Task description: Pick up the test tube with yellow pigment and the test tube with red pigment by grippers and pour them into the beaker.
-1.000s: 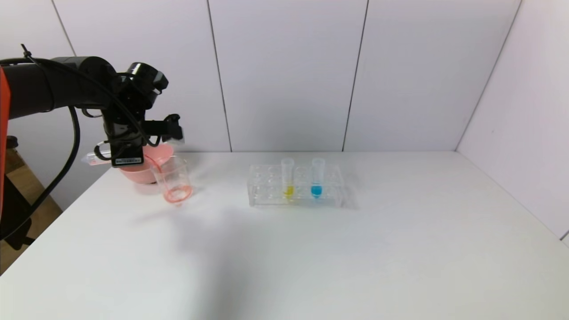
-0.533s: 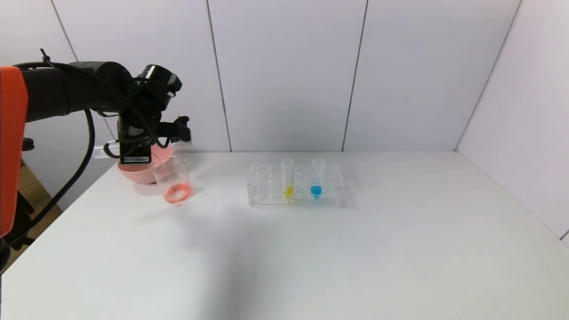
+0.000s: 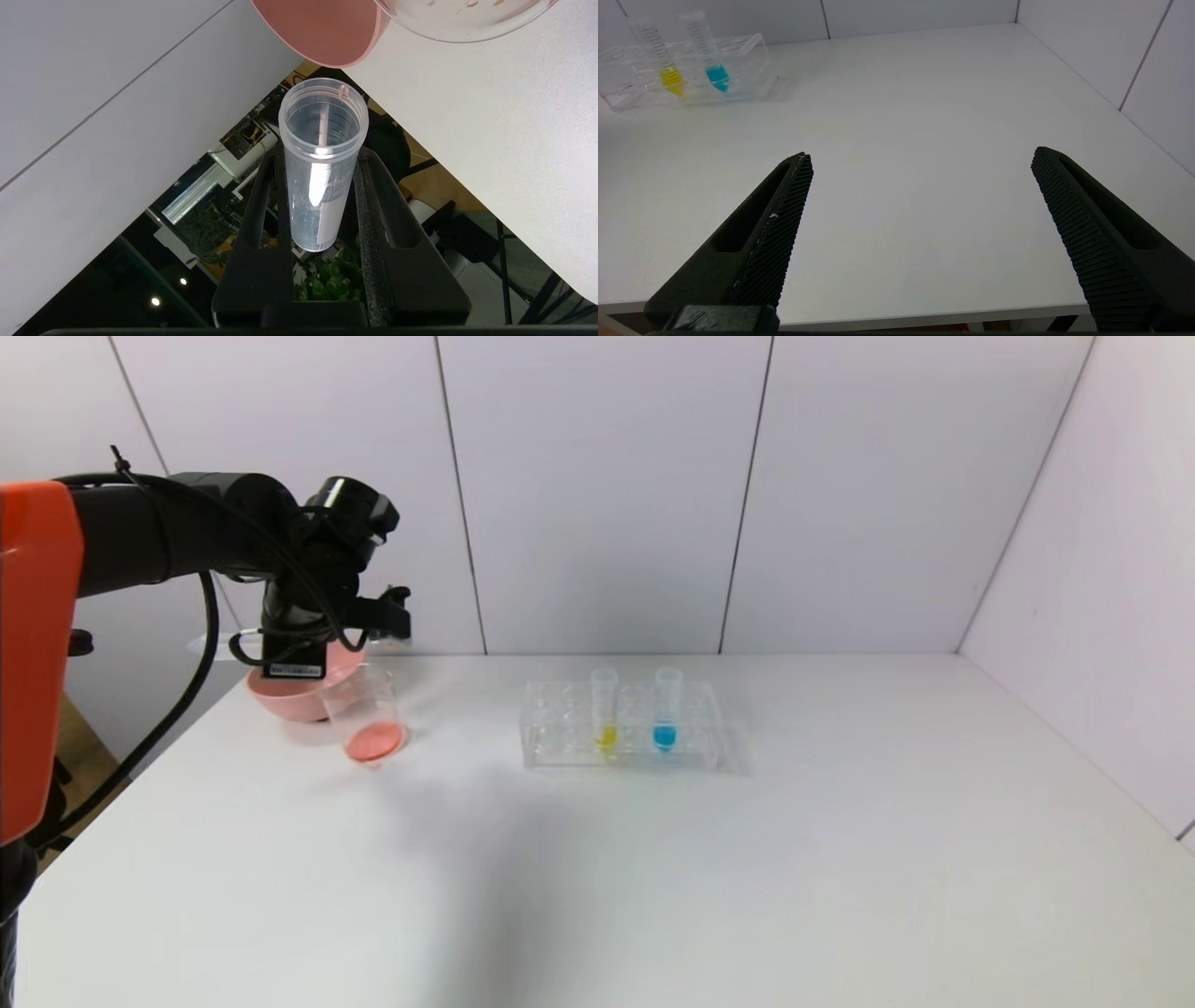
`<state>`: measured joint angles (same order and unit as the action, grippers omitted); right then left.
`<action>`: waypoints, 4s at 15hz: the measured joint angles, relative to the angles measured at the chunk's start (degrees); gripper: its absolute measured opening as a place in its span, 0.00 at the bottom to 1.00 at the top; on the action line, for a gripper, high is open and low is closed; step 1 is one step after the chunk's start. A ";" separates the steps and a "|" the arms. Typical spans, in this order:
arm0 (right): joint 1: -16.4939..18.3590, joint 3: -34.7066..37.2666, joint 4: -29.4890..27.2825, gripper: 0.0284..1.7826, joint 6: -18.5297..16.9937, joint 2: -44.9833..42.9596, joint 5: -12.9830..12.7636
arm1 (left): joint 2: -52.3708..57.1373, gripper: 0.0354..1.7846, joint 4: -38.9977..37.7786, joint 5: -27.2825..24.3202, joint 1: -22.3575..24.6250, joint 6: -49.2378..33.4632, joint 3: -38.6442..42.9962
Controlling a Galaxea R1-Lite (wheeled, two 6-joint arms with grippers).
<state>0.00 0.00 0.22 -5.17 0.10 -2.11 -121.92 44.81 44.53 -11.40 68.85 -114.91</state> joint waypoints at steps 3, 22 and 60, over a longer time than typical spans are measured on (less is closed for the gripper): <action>0.00 0.00 0.00 0.96 0.00 0.00 0.00 | 0.78 0.22 -0.28 -1.48 -0.12 -1.22 0.02; 0.00 0.00 0.00 0.96 0.00 0.00 0.00 | 26.38 0.22 -63.42 -31.81 12.24 -61.28 55.54; 0.00 0.00 0.00 0.96 -0.01 0.00 0.00 | 18.75 0.99 -85.44 -40.85 8.23 -68.88 62.45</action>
<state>0.00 0.00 0.22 -5.18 0.10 -2.11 -103.17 -40.63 3.68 -3.17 -0.02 -52.46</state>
